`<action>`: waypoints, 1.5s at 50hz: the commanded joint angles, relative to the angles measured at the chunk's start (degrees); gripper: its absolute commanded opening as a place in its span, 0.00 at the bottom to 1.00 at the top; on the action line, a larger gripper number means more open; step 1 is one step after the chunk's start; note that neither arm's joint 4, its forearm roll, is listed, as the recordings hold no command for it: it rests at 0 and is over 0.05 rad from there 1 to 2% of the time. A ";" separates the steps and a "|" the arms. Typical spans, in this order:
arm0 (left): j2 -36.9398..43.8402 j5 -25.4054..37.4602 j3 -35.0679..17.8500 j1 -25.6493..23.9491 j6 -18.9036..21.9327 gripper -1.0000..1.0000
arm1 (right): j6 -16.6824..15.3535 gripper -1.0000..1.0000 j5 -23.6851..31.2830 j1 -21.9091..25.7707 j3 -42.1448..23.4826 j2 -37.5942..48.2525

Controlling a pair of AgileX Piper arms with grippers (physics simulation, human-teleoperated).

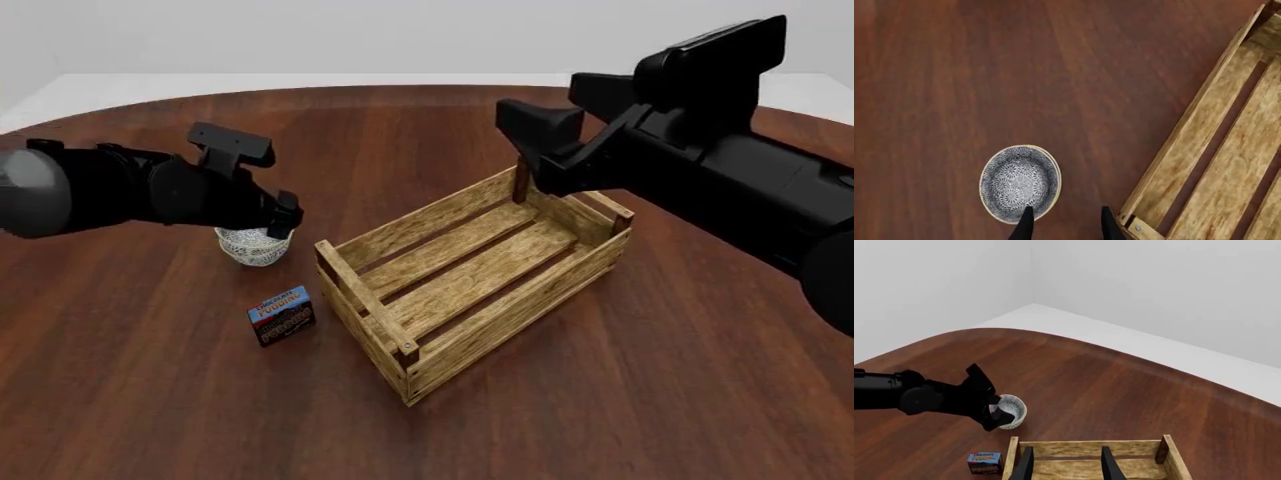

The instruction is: Stack the right bowl on the left bowl and place them in the tray.

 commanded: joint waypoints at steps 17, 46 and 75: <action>5.39 3.98 -6.49 1.90 -0.29 1.00 | 0.08 1.00 -0.13 -0.19 -0.11 0.60; 17.24 4.93 -13.03 3.19 -0.65 1.00 | 0.46 1.00 -0.19 -0.48 0.04 0.36; 18.75 2.80 -11.32 3.23 -1.84 0.00 | 0.35 1.00 -0.47 -0.19 -0.30 1.57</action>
